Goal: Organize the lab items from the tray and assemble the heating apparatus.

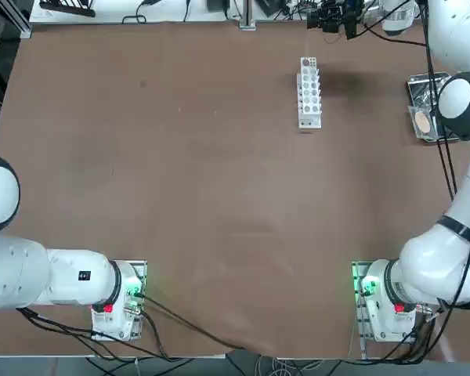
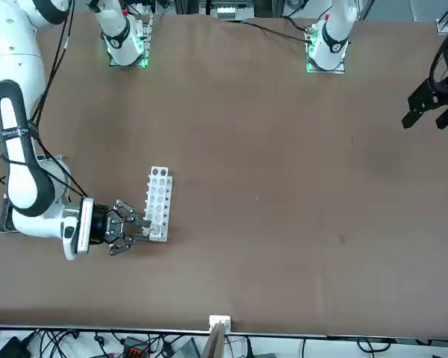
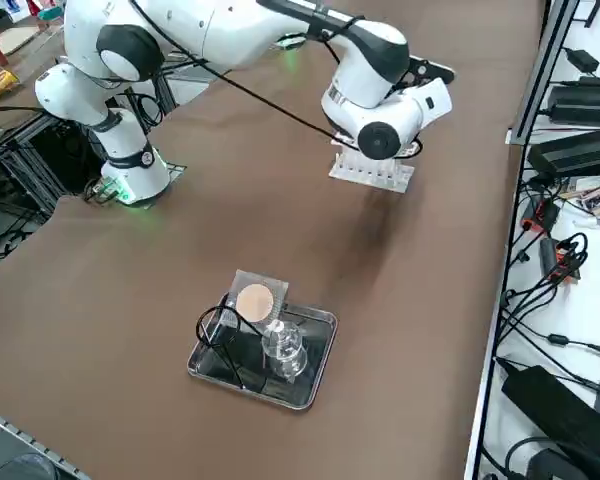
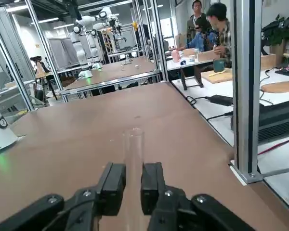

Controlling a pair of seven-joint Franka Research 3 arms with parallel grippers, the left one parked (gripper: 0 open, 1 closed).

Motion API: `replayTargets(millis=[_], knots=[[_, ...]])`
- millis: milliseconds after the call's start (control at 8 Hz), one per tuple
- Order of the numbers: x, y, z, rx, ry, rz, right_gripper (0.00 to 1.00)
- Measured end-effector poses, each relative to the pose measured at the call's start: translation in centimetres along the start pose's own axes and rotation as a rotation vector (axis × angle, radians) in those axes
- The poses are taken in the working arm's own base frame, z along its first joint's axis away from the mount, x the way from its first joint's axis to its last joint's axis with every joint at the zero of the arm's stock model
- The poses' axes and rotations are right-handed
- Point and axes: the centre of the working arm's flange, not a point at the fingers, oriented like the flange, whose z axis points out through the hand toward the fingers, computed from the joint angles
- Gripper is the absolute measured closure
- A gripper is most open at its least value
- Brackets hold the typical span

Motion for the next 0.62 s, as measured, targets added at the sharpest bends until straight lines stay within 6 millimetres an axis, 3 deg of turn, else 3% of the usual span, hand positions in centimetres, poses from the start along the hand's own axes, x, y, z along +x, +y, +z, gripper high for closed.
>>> replayTargets(millis=[625], knots=[[-2.2,0.1,0.3,0.024,0.012,-0.030,0.78]])
